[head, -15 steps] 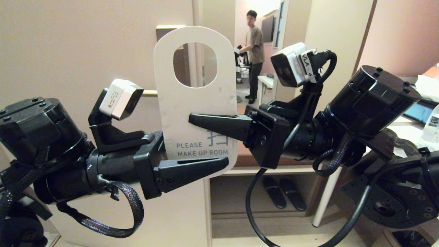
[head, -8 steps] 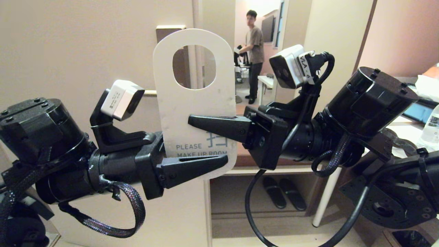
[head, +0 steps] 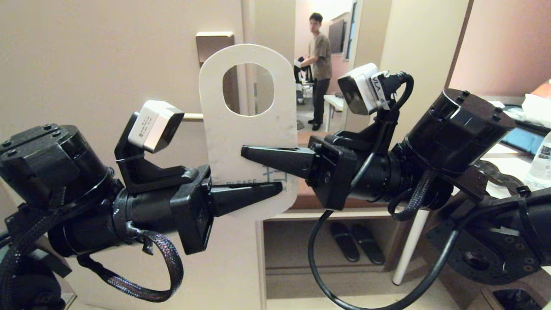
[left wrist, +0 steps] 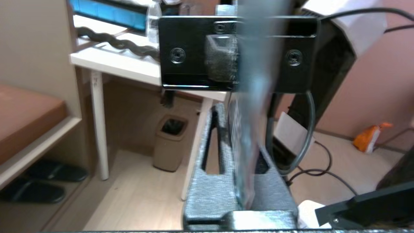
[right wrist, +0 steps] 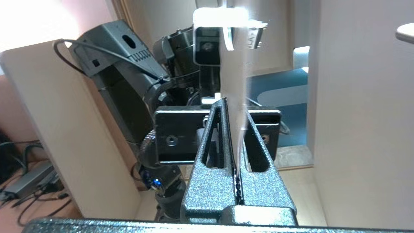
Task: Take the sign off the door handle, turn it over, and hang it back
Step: Hand it to the other hand
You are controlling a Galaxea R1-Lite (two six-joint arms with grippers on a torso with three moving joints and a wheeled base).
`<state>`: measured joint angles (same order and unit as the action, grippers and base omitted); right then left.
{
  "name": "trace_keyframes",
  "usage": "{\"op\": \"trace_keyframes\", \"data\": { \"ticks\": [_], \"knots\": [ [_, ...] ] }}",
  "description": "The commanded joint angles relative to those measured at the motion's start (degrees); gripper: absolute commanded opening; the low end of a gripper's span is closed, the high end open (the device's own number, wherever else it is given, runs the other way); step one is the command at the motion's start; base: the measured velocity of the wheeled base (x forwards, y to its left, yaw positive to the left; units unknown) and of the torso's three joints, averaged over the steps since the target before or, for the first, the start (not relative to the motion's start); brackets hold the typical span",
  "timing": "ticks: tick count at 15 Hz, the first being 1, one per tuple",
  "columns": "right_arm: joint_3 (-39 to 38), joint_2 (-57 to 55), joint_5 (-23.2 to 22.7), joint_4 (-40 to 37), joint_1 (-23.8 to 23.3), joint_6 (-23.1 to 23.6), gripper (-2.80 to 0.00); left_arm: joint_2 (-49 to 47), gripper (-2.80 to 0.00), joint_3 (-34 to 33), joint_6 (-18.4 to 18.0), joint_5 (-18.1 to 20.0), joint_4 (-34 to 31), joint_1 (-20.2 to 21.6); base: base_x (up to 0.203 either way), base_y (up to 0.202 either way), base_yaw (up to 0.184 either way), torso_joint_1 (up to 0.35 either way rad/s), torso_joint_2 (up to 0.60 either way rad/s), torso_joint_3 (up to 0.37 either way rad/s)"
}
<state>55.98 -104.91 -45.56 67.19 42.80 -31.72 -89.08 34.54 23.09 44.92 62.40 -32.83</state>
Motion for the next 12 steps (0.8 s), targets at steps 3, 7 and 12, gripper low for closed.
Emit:
{"op": "trace_keyframes", "data": {
  "ticks": [3, 7, 12],
  "knots": [
    [-0.06, -0.12, -0.44, 0.48, 0.09, -0.21, -2.8, -0.13, -2.8, 0.01, 0.11, -0.1, 0.26, 0.05, 0.0, 0.0, 0.0, 0.0, 0.0, 0.0],
    [-0.61, -0.03, -0.41, 0.48, 0.09, -0.18, -2.8, -0.13, -2.8, 0.01, 0.11, -0.1, 0.26, 0.05, 0.0, 0.0, 0.0, 0.0, 0.0, 0.0],
    [-1.57, 0.15, -0.32, 0.57, 0.09, 0.08, 0.0, -0.13, -2.8, -0.08, 0.11, -0.1, 0.26, 0.05, 0.0, 0.0, 0.0, 0.0, 0.0, 0.0]
  ]
}}
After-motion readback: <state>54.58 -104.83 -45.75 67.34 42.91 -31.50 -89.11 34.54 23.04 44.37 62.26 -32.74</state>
